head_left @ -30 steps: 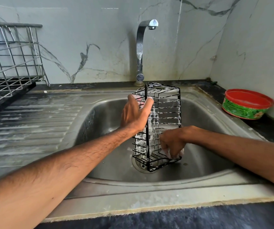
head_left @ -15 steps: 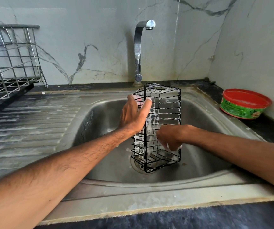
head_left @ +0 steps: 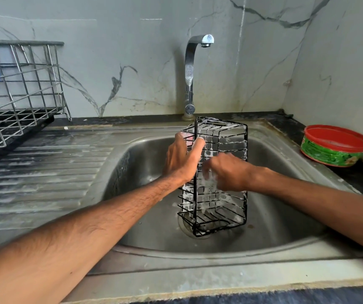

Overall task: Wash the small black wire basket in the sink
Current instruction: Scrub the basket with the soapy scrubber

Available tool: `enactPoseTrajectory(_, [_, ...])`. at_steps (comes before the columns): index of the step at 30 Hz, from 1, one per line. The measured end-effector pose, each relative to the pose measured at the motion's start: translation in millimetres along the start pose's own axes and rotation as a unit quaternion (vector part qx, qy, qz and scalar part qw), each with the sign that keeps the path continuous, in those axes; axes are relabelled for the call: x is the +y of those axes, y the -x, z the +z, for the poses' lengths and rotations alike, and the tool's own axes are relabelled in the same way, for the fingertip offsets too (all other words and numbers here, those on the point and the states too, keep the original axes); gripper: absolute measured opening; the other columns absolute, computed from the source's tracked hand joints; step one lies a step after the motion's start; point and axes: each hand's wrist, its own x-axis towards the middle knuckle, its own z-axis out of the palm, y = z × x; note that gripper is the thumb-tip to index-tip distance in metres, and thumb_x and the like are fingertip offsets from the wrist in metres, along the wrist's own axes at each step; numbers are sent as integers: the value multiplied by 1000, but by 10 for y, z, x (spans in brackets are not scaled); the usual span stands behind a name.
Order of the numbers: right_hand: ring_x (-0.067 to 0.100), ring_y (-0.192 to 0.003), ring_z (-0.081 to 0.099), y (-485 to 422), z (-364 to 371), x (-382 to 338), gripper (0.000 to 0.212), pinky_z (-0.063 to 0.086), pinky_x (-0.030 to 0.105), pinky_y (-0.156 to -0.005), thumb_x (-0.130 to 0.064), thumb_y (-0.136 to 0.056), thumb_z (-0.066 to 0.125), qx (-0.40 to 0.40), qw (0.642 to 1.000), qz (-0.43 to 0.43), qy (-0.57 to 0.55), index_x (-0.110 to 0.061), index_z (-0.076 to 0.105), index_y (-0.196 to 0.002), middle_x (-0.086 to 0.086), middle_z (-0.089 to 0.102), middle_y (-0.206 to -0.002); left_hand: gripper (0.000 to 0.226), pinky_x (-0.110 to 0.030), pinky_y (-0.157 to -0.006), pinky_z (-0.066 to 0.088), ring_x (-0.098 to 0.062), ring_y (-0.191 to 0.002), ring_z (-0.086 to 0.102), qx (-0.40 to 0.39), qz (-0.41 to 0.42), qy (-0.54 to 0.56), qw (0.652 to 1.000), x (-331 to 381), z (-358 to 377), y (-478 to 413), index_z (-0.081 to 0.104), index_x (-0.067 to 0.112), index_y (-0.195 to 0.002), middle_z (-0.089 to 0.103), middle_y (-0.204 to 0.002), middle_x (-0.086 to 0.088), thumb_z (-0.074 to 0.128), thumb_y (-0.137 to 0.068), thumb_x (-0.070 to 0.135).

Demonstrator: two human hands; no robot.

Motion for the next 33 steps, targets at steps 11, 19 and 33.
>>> enactPoseTrajectory(11, [17,-103,57,-76,-77,73,34,51,28,-93,-1,-87,62,319,943,-37,-85,-6,66,-120,6,57,-117,71,-64,-73,60,-39,-95,69,1,-55,71,996,24,-11,1,55,12,-105,62,-96,-10,52,-69,73])
enactPoseTrajectory(19, [17,-97,64,-109,-72,217,16,59,35,-86,-1,-89,67,361,923,-33,-134,-5,69,-104,6,56,-119,86,-55,-65,63,-33,-97,69,-12,-114,222,968,106,105,24,58,1,-115,58,-110,-14,55,-61,68])
enactPoseTrajectory(33, [29,-102,60,-118,-17,287,40,57,37,-78,1,-84,73,301,950,-7,75,-9,64,-122,14,62,-116,56,-29,-57,57,-22,-76,71,-156,-115,284,939,80,144,55,70,0,-110,74,-94,-11,53,-75,40])
